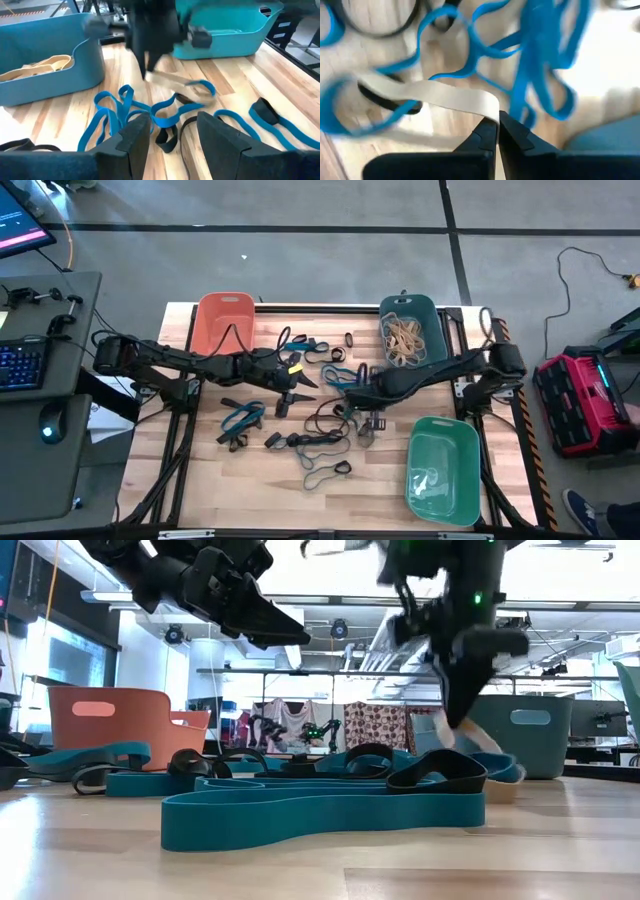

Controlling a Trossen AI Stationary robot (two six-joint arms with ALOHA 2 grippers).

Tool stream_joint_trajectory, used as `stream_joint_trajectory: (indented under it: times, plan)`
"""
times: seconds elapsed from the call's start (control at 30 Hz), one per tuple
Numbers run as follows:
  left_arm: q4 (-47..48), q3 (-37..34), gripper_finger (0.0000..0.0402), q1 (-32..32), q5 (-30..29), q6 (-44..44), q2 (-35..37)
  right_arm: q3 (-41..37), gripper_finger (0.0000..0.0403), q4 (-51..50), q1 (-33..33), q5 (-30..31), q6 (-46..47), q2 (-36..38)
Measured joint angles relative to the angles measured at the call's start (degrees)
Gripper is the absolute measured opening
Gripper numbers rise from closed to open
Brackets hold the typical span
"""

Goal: Sort rubber bands into baskets
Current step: Put the white rubber band into the blue bin

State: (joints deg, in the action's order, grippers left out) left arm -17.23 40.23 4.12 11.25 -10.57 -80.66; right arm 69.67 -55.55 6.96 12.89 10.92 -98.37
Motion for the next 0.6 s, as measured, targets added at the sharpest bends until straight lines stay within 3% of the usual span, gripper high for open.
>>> stream_joint_trajectory:
  times: [0.6]
  plan:
    - [-0.11, 0.00, 0.0154, -0.02, -0.01, -0.04, 0.00, 0.00, 0.0000, -7.41, -1.46, 26.83, 13.63, 20.30]
